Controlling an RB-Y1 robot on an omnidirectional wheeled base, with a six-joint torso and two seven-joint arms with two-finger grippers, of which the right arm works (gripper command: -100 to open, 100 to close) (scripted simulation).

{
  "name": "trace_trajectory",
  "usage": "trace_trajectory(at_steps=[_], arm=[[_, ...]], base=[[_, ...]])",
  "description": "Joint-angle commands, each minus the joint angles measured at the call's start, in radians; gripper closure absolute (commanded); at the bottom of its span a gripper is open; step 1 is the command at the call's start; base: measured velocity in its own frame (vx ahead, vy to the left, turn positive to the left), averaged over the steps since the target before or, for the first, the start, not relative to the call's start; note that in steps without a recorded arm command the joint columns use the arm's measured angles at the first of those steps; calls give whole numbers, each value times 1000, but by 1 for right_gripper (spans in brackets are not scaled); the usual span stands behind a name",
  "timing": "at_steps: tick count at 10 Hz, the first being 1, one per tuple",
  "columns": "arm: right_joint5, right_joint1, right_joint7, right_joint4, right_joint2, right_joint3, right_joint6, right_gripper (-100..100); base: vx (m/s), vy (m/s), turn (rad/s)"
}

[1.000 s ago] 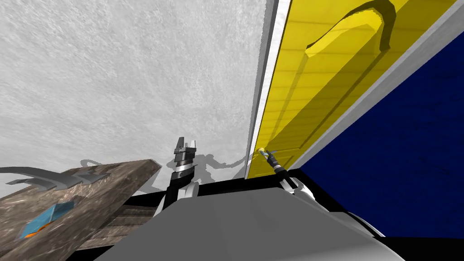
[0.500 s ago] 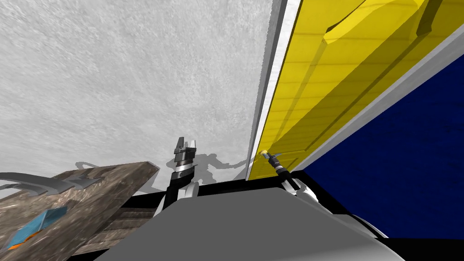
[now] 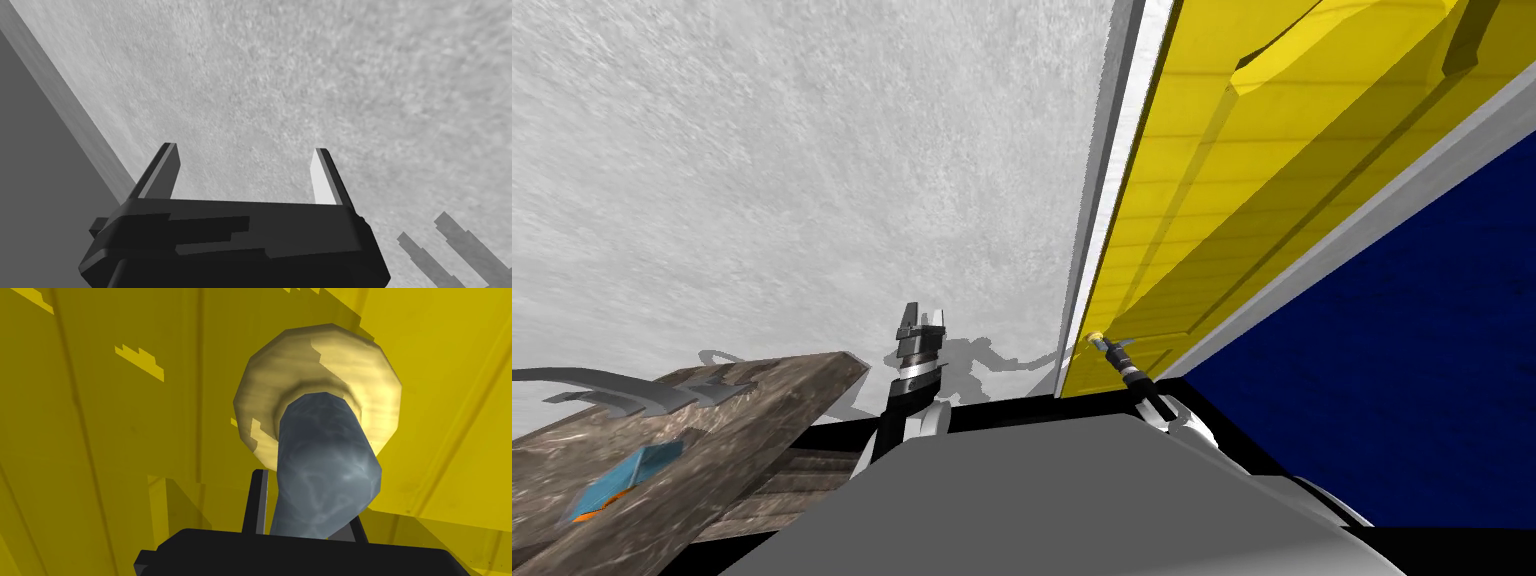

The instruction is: Pull the door open

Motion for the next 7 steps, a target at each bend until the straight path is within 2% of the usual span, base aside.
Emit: trace_trajectory(at_steps=[1,7], arm=[[6,7,-9,8,-6,4,-23,100],[32,56,-60,30,-51,16,-127,100]], base=[[-143,-67,110],[-189,-77,129]])
